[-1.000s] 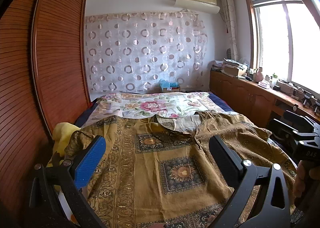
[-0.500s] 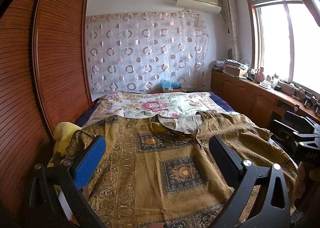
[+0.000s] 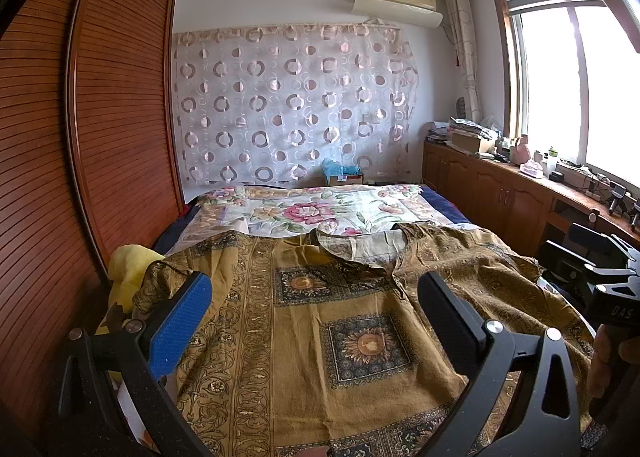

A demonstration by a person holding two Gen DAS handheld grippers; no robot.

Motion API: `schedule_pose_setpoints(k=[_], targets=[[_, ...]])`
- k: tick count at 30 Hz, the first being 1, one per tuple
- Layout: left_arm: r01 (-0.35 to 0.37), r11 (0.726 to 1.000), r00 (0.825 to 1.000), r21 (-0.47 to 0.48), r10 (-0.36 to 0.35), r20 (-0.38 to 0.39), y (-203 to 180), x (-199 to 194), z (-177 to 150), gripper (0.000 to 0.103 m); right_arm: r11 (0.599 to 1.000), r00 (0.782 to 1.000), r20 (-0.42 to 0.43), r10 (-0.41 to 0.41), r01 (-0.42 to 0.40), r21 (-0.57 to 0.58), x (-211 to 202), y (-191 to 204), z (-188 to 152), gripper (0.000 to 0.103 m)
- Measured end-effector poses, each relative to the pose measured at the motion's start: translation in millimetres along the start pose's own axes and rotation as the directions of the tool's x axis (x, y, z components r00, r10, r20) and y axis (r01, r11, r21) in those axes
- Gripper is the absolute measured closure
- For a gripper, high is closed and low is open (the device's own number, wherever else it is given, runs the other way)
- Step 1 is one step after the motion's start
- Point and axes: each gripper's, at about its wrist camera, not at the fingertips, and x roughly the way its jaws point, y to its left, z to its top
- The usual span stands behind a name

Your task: Fold small clothes

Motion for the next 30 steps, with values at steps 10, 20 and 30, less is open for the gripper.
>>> schedule_pose_setpoints(k=[10,20,30], targets=[[-0.002,1.0,1.0,0.0,0.002,0.001,-0.8,-0.3,-0.1,0.0,1.0,1.0,0.0,0.0,0.0,-0.001,0.2,0.4,0.1,0.0],[-0.007,1.0,1.0,-0.001,0.007,0.002,3.9,0.8,-1.0,0.0,1.0,1.0,0.001,0.0,0.0,-0.002,-0.3,-0.1,-0.5,0.0],[-0.006,1.0,1.0,0.0,0.006,0.002,3.7,0.4,-0.9,0.0,1.0,1.0,0.0,0.002,-0.002,-0.002,0.0,0.6,0.5,0.0]])
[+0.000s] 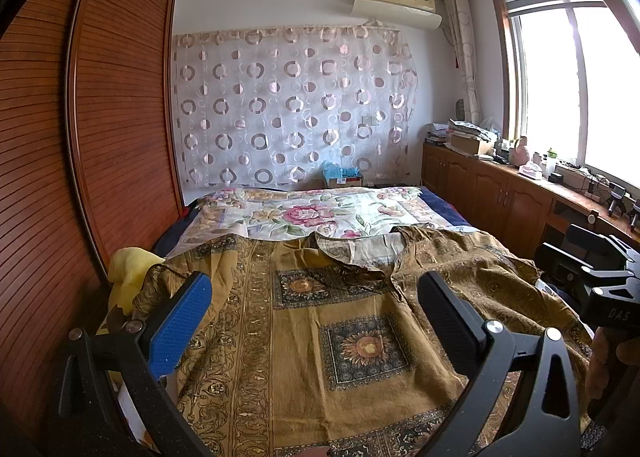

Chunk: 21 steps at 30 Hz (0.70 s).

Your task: Fold small clothes

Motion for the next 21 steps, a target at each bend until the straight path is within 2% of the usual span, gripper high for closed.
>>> schedule_pose_setpoints(k=[12,18,21], targets=[[-0.002,1.0,1.0,0.002,0.002,-0.004,0.3,0.6,-0.5,0.0,1.0,1.0,-0.004,0.008,-0.008,-0.003,0.9,1.0,-0.5,0.0],[-0.025,1.0,0.999,-0.001,0.025,-0.039,19.0,10.3,-4.7,0.0,0.997,0.998,-0.028,0.062,-0.063,-0.033,10.7,7.1,-3.2,0.0],[-0.051,0.999,0.996,-0.001,0.05,-0.075,39.3,19.6,-9.6,0.0,0.993,0.993,-0.065,0.101,-0.104,-0.051,23.6,11.6,-6.8,0.0]])
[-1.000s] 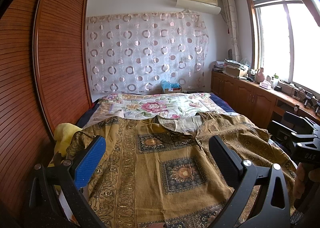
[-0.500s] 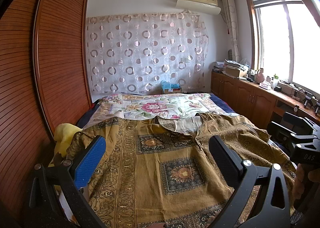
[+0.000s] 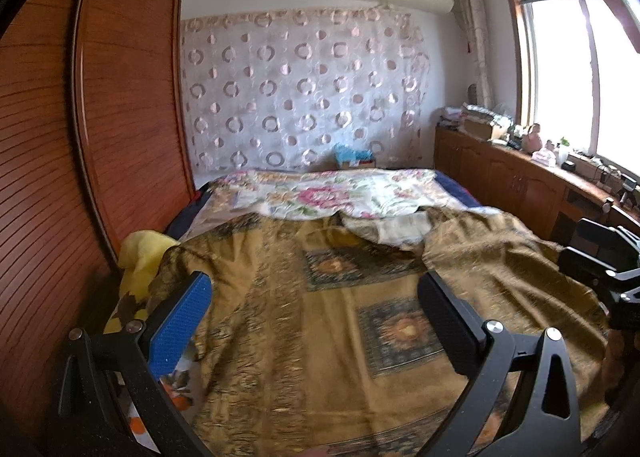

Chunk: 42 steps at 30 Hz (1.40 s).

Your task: Fold small clothes

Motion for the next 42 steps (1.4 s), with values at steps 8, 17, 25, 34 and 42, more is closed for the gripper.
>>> schedule_pose_setpoints(k=[8,17,25,34,42], targets=[[-0.068,0.998,0.994,-0.003,0.068,-0.081,47.6,29.5,-18.1,0.0,0.997,0.996,-0.071,0.057,-0.06,-0.047,33.1,6.2,5.0,0.0],[-0.132,0.991,0.972,0.004,0.13,-0.194,93.0,68.4,-37.1,0.0,0.99,0.982,-0.156,0.103,-0.117,-0.084,70.0,14.3,12.8,0.0],[-0.119,0.993,0.964,-0.017,0.111,-0.242,127.5,96.1,-37.6,0.004,0.981,0.963,-0.224,0.149,-0.172,-0.086,85.9,17.1,18.4,0.0],[-0.13,0.992,0.952,0.006,0.126,-0.278,153.0,133.5,-20.0,0.03,0.973,0.947,-0.266,0.181,-0.212,-0.093,104.7,19.9,27.7,0.0],[-0.104,0.994,0.938,-0.015,0.094,-0.333,169.5,161.2,-20.2,0.058,0.968,0.943,-0.269,0.195,-0.23,-0.102,104.8,24.2,19.2,0.0]])
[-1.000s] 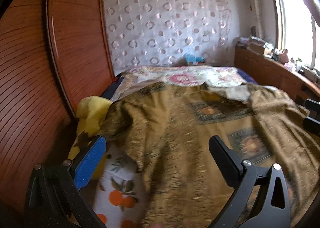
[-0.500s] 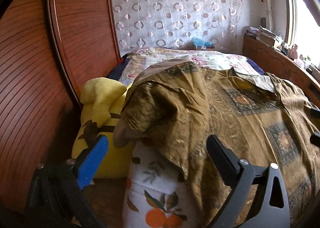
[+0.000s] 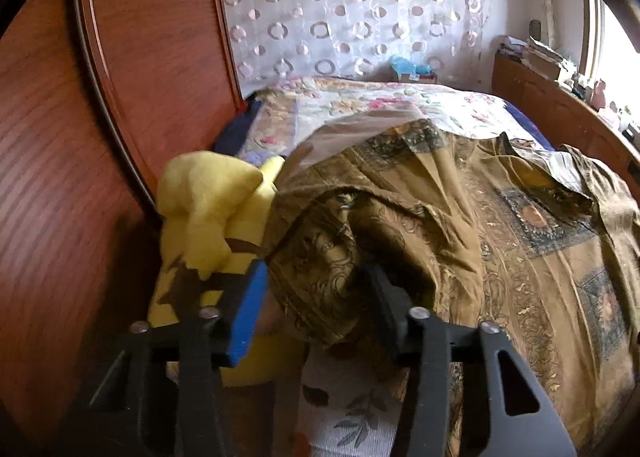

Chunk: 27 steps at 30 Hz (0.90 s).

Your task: Fold small clothes

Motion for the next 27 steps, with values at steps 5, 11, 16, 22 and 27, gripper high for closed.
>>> schedule_pose_setpoints(k=[5,11,16,22,27], targets=[[0.063,0.998,0.998,-0.013,-0.063,0.003,3.9,-0.1,3.4,0.089,1.0,1.0,-0.004,0.002,-0.002,0.004,1.0,0.7,0.5,0.0],[0.049,0.998,0.996,0.034,-0.051,0.068,-5.3,-25.2,16.1,0.099,1.0,1.0,0.004,-0.005,0.005,0.003,0.1,1.0,1.0,0.0],[0.08,0.994,0.987,0.078,-0.09,0.135,-25.2,-55.6,34.1,0.099,1.0,1.0,0.012,-0.011,0.011,0.006,-4.4,-5.5,2.3,0.0],[0.141,0.978,0.972,0.151,-0.166,0.164,-61.9,-73.8,52.1,0.099,0.999,1.0,0.022,-0.022,0.022,0.024,-10.8,-12.1,1.5,0.0],[0.19,0.961,0.963,0.2,-0.223,0.154,-93.4,-80.3,51.3,0.099,0.999,0.999,0.033,-0.038,0.037,0.033,-16.2,-13.6,0.0,0.0]])
